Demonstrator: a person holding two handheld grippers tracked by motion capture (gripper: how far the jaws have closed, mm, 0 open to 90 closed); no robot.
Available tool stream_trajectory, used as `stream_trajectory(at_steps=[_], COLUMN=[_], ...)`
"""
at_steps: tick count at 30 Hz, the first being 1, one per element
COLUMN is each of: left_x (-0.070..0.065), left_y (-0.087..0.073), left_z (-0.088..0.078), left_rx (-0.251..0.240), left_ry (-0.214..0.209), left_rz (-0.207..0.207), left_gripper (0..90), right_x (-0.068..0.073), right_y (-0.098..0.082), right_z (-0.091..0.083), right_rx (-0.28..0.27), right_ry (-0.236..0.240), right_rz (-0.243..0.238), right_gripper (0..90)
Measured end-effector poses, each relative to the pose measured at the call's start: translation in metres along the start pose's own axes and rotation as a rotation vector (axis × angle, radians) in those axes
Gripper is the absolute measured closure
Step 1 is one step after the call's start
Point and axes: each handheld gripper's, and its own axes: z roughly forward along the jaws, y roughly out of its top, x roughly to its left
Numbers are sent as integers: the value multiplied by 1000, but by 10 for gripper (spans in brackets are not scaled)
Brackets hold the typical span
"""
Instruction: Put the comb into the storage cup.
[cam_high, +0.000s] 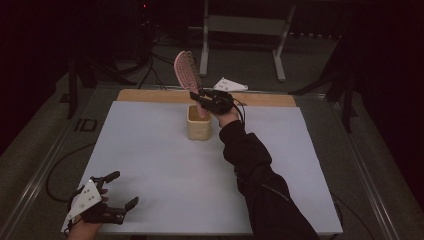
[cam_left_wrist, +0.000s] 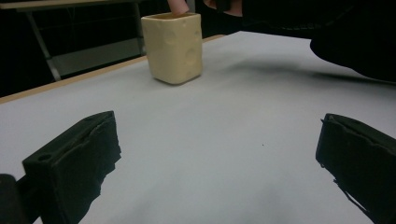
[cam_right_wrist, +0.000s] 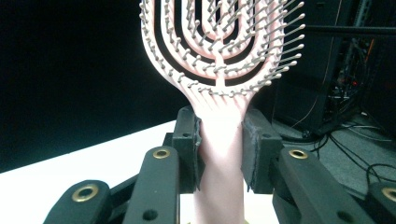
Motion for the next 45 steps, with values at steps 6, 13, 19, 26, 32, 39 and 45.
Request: stream_trajectory(at_steps=[6, 13, 19, 26, 32, 39, 45], left_x=[0, 0, 0, 0, 0, 0, 0], left_y=[0, 0, -1, -1, -1, 0, 0], left_z=[0, 0, 1, 1, 1, 1, 1], left_rx=[1, 2, 2, 1, -1, 0, 0], left_ry=[1, 0, 0, -1, -2, -3, -4], left_rz=[-1, -1, -3, -4, -5, 0, 1], left_gripper=[0, 0, 0, 0, 0, 0, 0], right_x=[-3, -5, -5, -4, -5, -3, -2], right_y=[-10, -21, -28, -31, -32, -30, -28], right_z=[0, 1, 2, 2, 1, -1, -5], right_rx=[22, 38, 51, 70, 80, 122, 138], right_ry=[11, 27, 34, 30, 39, 4, 0], right_rz=[-6, 15, 18, 15, 17, 59, 49], right_gripper=[708, 708, 707, 706, 668, 96, 89])
